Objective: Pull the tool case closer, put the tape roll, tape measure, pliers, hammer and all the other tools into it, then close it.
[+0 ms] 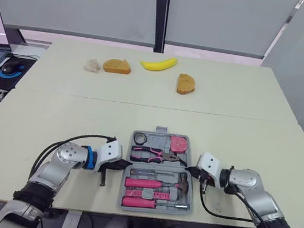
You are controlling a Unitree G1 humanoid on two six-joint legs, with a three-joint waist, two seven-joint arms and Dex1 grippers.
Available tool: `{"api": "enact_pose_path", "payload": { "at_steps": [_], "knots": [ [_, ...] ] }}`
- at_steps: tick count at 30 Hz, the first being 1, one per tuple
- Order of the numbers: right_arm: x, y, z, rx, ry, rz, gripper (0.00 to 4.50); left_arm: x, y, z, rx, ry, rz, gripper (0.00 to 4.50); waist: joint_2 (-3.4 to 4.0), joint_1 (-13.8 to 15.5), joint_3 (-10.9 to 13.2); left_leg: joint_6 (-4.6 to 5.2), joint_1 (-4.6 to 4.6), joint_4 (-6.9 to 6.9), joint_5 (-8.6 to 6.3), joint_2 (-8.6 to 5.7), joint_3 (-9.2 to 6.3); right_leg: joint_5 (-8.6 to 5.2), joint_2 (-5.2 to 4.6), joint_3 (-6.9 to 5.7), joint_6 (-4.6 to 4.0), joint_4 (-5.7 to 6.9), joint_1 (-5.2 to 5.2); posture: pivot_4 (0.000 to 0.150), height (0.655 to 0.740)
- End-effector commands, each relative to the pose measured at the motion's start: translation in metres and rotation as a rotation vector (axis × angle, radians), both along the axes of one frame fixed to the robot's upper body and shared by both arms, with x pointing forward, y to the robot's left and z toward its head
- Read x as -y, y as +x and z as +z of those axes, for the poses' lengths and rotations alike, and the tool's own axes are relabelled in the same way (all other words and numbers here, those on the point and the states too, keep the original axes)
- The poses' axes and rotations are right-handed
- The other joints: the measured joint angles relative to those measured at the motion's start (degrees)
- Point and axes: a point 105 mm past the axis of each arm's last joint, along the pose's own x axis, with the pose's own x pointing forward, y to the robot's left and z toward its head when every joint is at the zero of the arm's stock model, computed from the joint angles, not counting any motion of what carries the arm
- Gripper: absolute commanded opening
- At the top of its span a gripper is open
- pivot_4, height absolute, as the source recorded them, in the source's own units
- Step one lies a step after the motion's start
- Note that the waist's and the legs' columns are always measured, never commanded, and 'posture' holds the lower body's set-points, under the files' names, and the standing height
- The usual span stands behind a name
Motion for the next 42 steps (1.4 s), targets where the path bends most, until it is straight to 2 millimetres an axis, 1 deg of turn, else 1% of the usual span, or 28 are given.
{"api": "enact_pose_path", "payload": {
  "at_steps": [1, 6, 14, 25, 34, 38, 42],
  "knots": [
    [-0.023, -0.015, 0.006, -0.008, 0.050, 0.102, 0.03, 0.020, -0.005, 0.015, 0.053, -0.050, -0.081, 0.00, 0.00, 0.0, 0.0, 0.00, 0.00, 0.00, 0.00, 0.00, 0.00, 0.00, 0.00, 0.00, 0.00, 0.00, 0.00, 0.150, 0.7361],
    [-0.025, -0.023, 0.004, -0.020, 0.052, 0.109, 0.03, 0.019, -0.007, 0.014, 0.054, -0.045, -0.070, 0.00, 0.00, 0.0, 0.0, 0.00, 0.01, -0.01, 0.00, 0.01, 0.00, 0.00, 0.00, 0.00, 0.00, 0.00, 0.00, 0.150, 0.7361],
    [-0.027, -0.024, 0.004, -0.023, 0.053, 0.106, 0.03, 0.019, -0.010, 0.013, 0.051, -0.041, -0.069, 0.00, 0.00, 0.0, 0.0, 0.00, 0.01, -0.01, 0.00, 0.01, 0.00, 0.00, 0.00, -0.01, 0.00, 0.00, 0.00, 0.150, 0.7361],
    [-0.032, -0.022, 0.005, -0.024, 0.062, 0.109, 0.03, 0.019, 0.001, 0.014, 0.086, -0.031, -0.042, 0.00, 0.00, 0.0, 0.0, 0.00, 0.02, -0.01, 0.00, 0.01, 0.00, 0.00, 0.01, -0.02, 0.00, 0.00, 0.01, 0.150, 0.7361],
    [-0.032, -0.021, 0.004, -0.024, 0.059, 0.106, 0.03, 0.019, 0.008, 0.014, 0.096, -0.018, -0.039, 0.00, 0.00, 0.0, 0.0, 0.00, 0.03, -0.01, 0.00, 0.02, 0.00, 0.00, 0.01, -0.02, 0.00, 0.01, 0.01, 0.150, 0.7361],
    [-0.031, -0.020, 0.005, -0.021, 0.059, 0.104, 0.03, 0.020, 0.006, 0.013, 0.087, -0.019, -0.050, 0.00, 0.00, -0.1, 0.0, 0.00, 0.03, -0.01, 0.00, 0.02, 0.00, 0.00, 0.01, -0.02, 0.00, 0.01, 0.01, 0.150, 0.7361],
    [-0.031, -0.019, 0.005, -0.016, 0.059, 0.100, 0.03, 0.020, -0.002, 0.012, 0.065, -0.022, -0.065, 0.00, 0.00, -0.1, 0.0, 0.00, 0.03, -0.01, 0.00, 0.02, -0.01, 0.00, 0.01, -0.02, 0.00, 0.01, 0.01, 0.150, 0.7361]
  ]
}}
